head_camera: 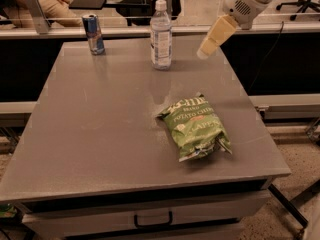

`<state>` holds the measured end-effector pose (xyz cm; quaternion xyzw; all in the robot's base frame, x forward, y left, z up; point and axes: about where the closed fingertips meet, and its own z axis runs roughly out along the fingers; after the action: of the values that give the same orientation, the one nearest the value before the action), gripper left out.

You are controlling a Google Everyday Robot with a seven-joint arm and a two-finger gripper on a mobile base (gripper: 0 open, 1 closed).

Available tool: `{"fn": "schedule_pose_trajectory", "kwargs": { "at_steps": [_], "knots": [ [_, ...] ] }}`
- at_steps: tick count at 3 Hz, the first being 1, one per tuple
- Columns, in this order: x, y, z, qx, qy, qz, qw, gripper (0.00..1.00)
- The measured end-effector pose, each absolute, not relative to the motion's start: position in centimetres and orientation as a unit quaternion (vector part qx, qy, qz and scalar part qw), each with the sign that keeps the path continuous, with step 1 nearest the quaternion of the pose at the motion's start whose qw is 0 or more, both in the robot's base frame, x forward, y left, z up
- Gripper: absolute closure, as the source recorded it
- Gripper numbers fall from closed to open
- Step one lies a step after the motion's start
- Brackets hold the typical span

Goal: Move blue plastic bottle near redbull can

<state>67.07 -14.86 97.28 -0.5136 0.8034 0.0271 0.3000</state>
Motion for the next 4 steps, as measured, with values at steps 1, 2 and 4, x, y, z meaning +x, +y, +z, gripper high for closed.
{"fn": "schedule_pose_trajectory", "kwargs": {
  "at_steps": [1, 2, 4],
  "knots": [
    [69.3, -13.2, 97.0, -0.498, 0.806, 0.043, 0.315, 0.00],
    [71.2, -10.8, 96.9, -0.490, 0.805, 0.056, 0.330, 0.00],
    [74.9, -6.3, 96.1, -0.484, 0.800, 0.078, 0.348, 0.00]
  ]
}}
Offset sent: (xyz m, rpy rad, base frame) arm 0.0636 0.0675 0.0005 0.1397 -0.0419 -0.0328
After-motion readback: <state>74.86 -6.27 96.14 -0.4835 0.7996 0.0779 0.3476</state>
